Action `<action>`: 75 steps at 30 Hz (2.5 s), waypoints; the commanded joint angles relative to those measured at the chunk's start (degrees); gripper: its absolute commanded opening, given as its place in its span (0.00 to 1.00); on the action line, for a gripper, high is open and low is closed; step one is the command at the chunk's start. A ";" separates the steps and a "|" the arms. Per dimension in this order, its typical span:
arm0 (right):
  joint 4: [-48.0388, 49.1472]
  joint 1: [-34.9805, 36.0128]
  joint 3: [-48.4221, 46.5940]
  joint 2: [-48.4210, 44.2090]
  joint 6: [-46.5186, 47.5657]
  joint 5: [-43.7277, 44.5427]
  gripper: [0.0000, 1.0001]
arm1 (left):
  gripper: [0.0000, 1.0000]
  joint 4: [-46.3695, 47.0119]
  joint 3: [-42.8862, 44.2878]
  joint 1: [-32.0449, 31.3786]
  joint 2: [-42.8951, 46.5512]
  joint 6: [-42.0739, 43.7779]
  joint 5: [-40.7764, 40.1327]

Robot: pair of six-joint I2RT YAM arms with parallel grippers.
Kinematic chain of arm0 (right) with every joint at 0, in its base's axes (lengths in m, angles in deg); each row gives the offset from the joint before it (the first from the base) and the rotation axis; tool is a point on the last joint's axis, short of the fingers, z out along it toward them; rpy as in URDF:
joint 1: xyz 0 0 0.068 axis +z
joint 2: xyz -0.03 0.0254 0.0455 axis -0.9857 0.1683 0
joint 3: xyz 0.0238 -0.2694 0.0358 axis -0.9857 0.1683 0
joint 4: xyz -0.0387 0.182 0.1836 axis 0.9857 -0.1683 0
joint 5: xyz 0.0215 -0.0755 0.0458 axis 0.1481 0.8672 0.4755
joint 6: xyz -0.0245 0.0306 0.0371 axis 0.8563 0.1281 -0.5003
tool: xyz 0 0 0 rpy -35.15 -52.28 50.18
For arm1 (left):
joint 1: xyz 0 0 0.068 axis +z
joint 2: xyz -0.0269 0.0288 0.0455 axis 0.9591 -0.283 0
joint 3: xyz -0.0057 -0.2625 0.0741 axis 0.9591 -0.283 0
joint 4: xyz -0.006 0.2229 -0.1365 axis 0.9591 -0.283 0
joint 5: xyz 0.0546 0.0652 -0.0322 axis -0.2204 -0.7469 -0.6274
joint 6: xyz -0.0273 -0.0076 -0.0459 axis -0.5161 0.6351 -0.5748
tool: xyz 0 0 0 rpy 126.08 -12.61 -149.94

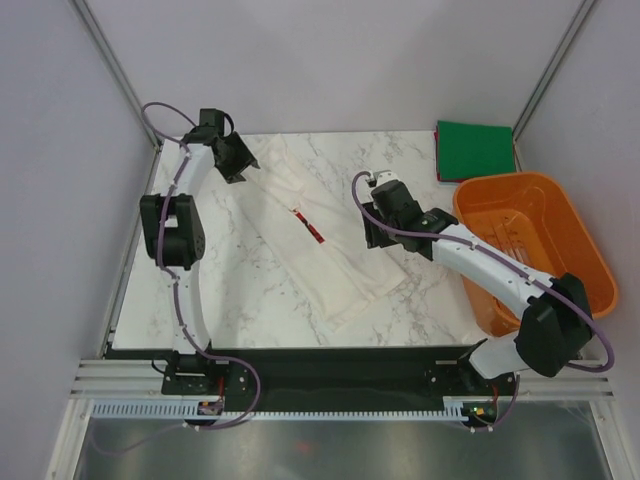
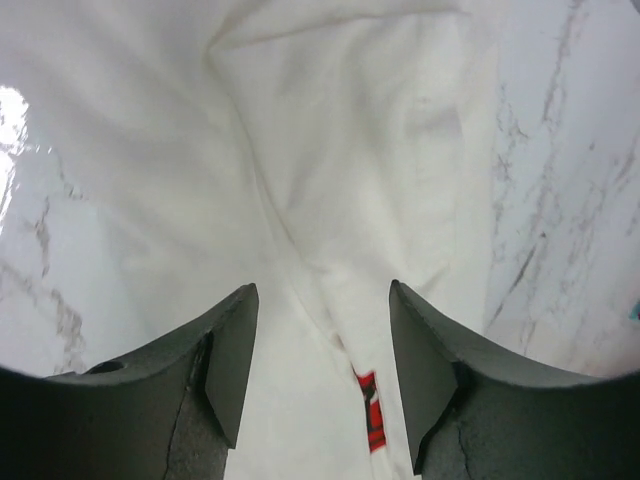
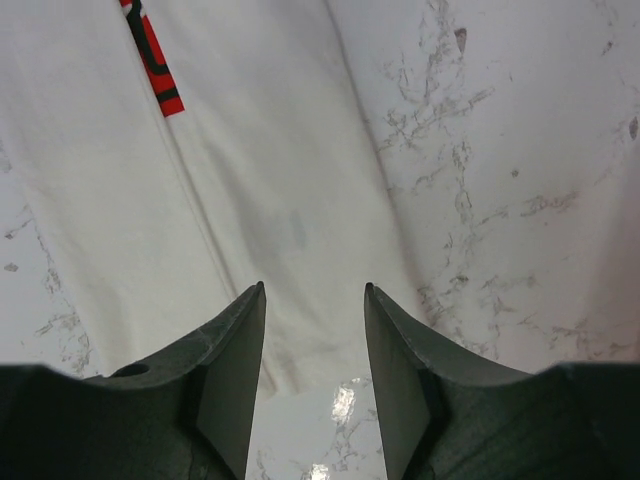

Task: Fold and stack the t-shirts
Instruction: Fold the tshirt

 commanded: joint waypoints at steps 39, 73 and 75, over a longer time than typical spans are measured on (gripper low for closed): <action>3.13 -4.64 2.99 -4.24 2.61 -13.15 0.41 | 0.20 14.55 -37.00 -11.07 13.77 -4.61 -6.22; 3.30 -15.19 -1.05 19.05 7.00 -23.25 0.50 | 0.54 18.73 -71.59 -14.32 57.88 -5.91 7.29; 3.30 -16.16 -0.79 19.57 7.01 -24.22 0.49 | 0.54 20.60 -75.03 -15.72 57.63 -8.11 8.45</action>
